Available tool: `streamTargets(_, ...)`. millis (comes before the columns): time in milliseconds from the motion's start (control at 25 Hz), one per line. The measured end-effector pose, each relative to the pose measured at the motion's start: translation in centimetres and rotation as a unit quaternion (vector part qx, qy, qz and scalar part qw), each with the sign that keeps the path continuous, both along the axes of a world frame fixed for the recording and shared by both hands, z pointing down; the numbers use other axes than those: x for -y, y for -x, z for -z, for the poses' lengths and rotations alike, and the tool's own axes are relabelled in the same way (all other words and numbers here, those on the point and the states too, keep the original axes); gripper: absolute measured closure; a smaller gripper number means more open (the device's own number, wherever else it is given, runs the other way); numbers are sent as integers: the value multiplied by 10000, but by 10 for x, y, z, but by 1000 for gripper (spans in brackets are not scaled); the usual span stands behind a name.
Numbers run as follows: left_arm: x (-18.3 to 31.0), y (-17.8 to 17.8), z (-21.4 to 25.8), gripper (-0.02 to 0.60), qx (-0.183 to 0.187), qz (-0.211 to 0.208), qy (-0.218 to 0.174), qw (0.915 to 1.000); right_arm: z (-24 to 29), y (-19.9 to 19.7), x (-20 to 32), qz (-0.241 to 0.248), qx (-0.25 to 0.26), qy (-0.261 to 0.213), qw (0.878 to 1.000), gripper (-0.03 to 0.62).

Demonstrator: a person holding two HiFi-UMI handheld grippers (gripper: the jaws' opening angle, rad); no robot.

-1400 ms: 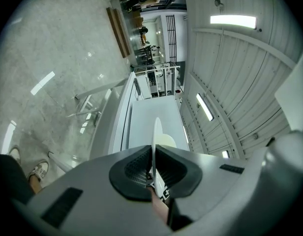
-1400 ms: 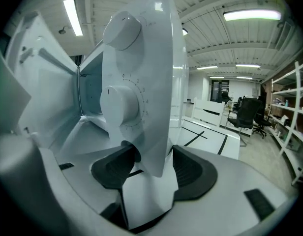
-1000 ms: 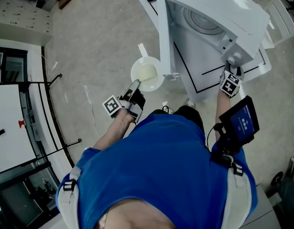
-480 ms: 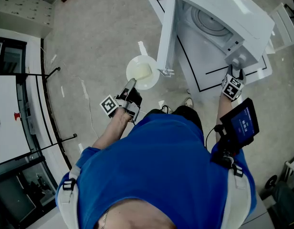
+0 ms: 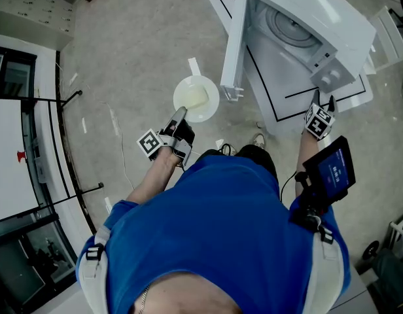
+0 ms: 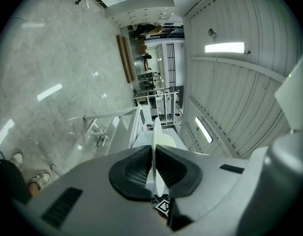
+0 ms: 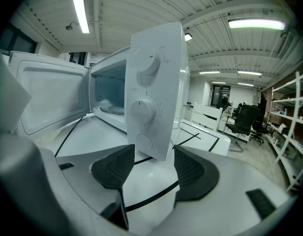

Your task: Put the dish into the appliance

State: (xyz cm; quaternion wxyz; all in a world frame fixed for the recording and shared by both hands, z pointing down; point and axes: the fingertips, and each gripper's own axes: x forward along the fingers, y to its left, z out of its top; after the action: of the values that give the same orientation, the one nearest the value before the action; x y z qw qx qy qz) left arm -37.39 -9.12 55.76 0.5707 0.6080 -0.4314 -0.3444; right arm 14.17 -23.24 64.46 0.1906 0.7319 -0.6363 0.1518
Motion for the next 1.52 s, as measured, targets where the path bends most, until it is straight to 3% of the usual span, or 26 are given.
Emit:
streamTargets(720,-35,0,14,565,35,-316,-112,9994,34,38,-67,318,-95,-125,9994,365)
streamTargets(1520,-48,-27,-4,563,-99,-543,-11,9985,60,74,-74,924,144,-538,9942,365)
